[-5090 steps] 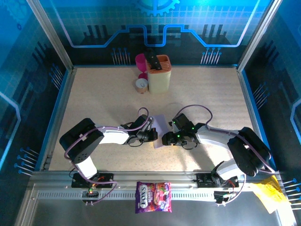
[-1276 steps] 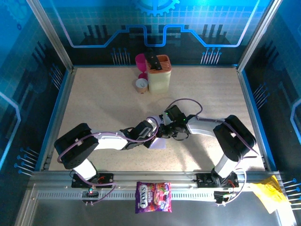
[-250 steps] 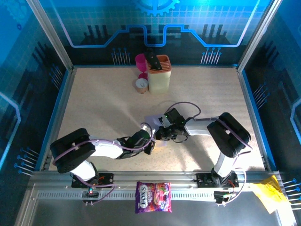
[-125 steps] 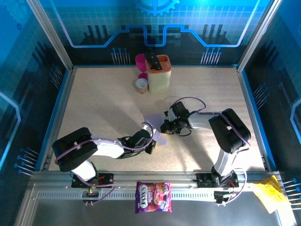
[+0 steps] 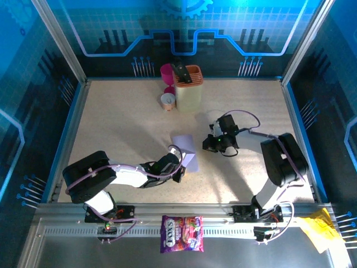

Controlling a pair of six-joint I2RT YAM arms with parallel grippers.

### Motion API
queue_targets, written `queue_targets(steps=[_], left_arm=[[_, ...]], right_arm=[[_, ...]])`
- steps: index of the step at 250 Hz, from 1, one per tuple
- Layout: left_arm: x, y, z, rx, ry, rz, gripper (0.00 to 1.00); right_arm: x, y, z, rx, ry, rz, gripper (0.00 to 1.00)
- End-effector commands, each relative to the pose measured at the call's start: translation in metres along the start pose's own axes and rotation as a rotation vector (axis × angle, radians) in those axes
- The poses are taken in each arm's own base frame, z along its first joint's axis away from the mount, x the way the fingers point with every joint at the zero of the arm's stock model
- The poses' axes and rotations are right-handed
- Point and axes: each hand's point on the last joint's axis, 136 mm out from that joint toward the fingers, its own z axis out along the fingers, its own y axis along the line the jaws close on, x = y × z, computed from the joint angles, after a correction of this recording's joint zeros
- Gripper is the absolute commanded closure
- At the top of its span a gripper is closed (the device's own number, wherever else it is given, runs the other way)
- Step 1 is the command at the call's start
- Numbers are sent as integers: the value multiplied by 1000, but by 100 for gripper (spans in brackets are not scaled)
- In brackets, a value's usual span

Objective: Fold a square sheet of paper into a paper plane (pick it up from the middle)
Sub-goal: Fold the triangle a second time at the center of the table.

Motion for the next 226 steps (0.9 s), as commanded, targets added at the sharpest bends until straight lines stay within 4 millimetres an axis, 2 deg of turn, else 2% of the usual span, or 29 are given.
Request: queue_targets(steps=[1, 31, 57, 104, 155, 226], left_arm=[[61, 28, 1, -101, 217, 5, 100], [62, 27, 1, -102, 224, 8, 100], [61, 27, 1, -102, 221, 10, 100], [62, 27, -1, -103, 221, 12, 100], [66, 32, -5, -120, 224, -18, 100], [88, 43, -16, -152, 255, -92, 100]], right_arm=[[21, 33, -1, -14, 25, -72, 100], [40, 61, 16, -32, 63, -125, 100], [52, 65, 37, -28, 103, -130, 100], [56, 37, 61, 30, 130, -68, 100], [65, 8, 63, 94, 157, -10, 100], [70, -1, 64, 116, 164, 11, 100]])
